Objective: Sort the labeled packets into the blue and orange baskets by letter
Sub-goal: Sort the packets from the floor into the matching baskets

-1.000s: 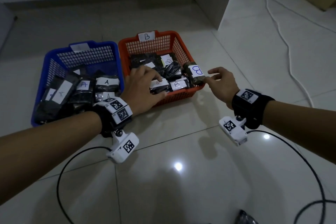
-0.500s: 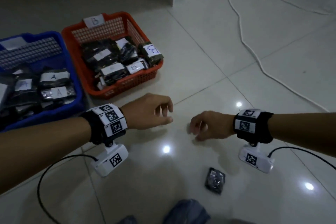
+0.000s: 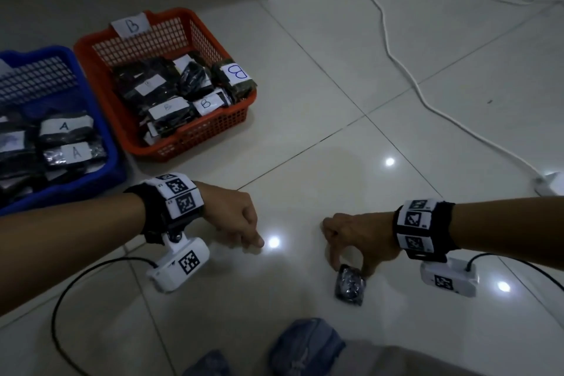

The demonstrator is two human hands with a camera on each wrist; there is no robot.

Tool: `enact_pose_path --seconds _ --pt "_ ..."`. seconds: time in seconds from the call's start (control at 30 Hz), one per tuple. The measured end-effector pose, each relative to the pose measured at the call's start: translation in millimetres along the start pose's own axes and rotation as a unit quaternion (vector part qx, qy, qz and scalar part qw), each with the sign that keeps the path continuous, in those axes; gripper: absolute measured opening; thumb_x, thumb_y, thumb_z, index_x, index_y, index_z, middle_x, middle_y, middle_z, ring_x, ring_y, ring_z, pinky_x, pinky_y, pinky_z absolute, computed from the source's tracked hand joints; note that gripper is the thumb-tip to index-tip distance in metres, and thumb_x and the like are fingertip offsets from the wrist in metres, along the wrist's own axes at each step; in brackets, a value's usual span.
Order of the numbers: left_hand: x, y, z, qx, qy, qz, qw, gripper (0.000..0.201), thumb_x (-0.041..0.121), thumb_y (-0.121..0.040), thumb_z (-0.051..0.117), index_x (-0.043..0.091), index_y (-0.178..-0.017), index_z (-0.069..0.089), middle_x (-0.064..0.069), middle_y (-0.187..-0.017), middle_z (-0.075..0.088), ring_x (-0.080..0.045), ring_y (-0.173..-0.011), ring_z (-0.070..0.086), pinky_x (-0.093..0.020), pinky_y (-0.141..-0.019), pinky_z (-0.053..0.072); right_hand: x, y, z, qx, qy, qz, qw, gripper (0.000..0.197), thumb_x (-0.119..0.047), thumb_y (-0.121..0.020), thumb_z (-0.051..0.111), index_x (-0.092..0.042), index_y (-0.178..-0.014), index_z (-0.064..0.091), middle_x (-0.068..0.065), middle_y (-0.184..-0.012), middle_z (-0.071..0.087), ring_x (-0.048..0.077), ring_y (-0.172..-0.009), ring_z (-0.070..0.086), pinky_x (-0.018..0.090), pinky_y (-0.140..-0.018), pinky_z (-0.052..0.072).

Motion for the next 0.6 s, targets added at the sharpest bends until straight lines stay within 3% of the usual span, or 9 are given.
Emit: enact_pose_path --seconds 0.1,0.23,0.3,0.37,0.47,0.53,0.6 --pt "-8.6 3.5 5.0 -0.006 0.021 -0.009 1.0 0.038 0.057 -0.083 0.069 0.02 -0.087 0.078 -0.003 -0.088 0.077 -0.011 -0.076 0.068 -0.036 -0.085 0.057 5.2 -4.7 -3.2 -0.007 -0.052 0.011 0.999 0.037 -0.012 -0.067 0.089 -0.022 -0.096 0.067 -0.004 -0.108 0.042 0.007 -0.094 0.038 0.023 -0.081 0.041" --pt "-19.7 7.8 5.5 0.016 0.059 -0.011 0.998 0.037 0.054 -0.082 0.072 0.017 -0.088 0.075 -0.001 -0.084 0.075 -0.012 -0.074 0.068 -0.031 -0.078 0.057 12.3 -10.8 -28.0 0.012 -0.189 0.047 0.981 0.036 0.003 -0.073 0.082 -0.022 -0.078 0.057 -0.018 -0.075 0.061 -0.012 -0.064 0.054 0.006 -0.063 0.042" --pt "-20.6 9.6 4.1 0.035 0.079 0.002 0.996 0.039 0.058 -0.079 0.071 0.021 -0.092 0.075 0.001 -0.089 0.076 -0.018 -0.082 0.072 -0.037 -0.082 0.059 14.2 -14.3 -44.4 0.038 -0.224 0.061 0.972 0.034 0.003 -0.077 0.079 -0.021 -0.077 0.055 -0.024 -0.065 0.064 -0.011 -0.059 0.055 0.008 -0.06 0.044" --pt "-19.3 11.4 2.4 0.058 0.098 0.012 0.993 0.038 0.059 -0.079 0.069 0.024 -0.094 0.073 0.001 -0.092 0.076 -0.019 -0.086 0.073 -0.041 -0.083 0.061 9.2 -18.4 -62.5 0.081 -0.239 0.055 0.966 0.029 0.0 -0.08 0.077 -0.017 -0.081 0.054 -0.023 -0.076 0.069 -0.005 -0.06 0.056 0.016 -0.063 0.048" --pt "-8.4 16.6 -3.7 0.105 0.073 0.032 0.991 0.033 0.054 -0.091 0.061 0.026 -0.103 0.071 0.007 -0.098 0.075 -0.008 -0.088 0.07 -0.028 -0.082 0.057 -3.1 -26.3 -87.9 0.143 -0.274 0.026 0.95 0.031 0.001 -0.08 0.075 -0.018 -0.08 0.051 0.005 -0.105 0.072 0.019 -0.067 0.062 0.036 -0.066 0.055" --pt "0.5 19.0 -7.0 0.124 0.084 0.052 0.987 0.032 0.047 -0.096 0.056 0.022 -0.111 0.069 0.009 -0.101 0.074 -0.002 -0.091 0.068 -0.021 -0.082 0.051 -11.4 -31.5 -102.9 0.172 -0.282 0.012 0.944 0.029 -0.003 -0.078 0.076 -0.019 -0.079 0.052 0.008 -0.106 0.073 0.033 -0.077 0.068 0.043 -0.07 0.058" --pt "4.4 22.3 -8.5 0.136 0.116 0.059 0.982 0.037 0.052 -0.093 0.059 0.022 -0.113 0.065 0.01 -0.099 0.074 -0.001 -0.089 0.068 -0.021 -0.081 0.05 -20.0 -36.3 -116.9 0.201 -0.279 -0.005 0.939 0.026 -0.003 -0.075 0.076 -0.016 -0.08 0.054 0.008 -0.106 0.072 0.036 -0.091 0.069 0.041 -0.075 0.058"
Point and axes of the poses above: each hand's wrist, its own y-axis away from the middle knuckle, its own z-axis out of the palm, x = y × z, the point moved 8 cm from there along -y, towards the middle knuckle
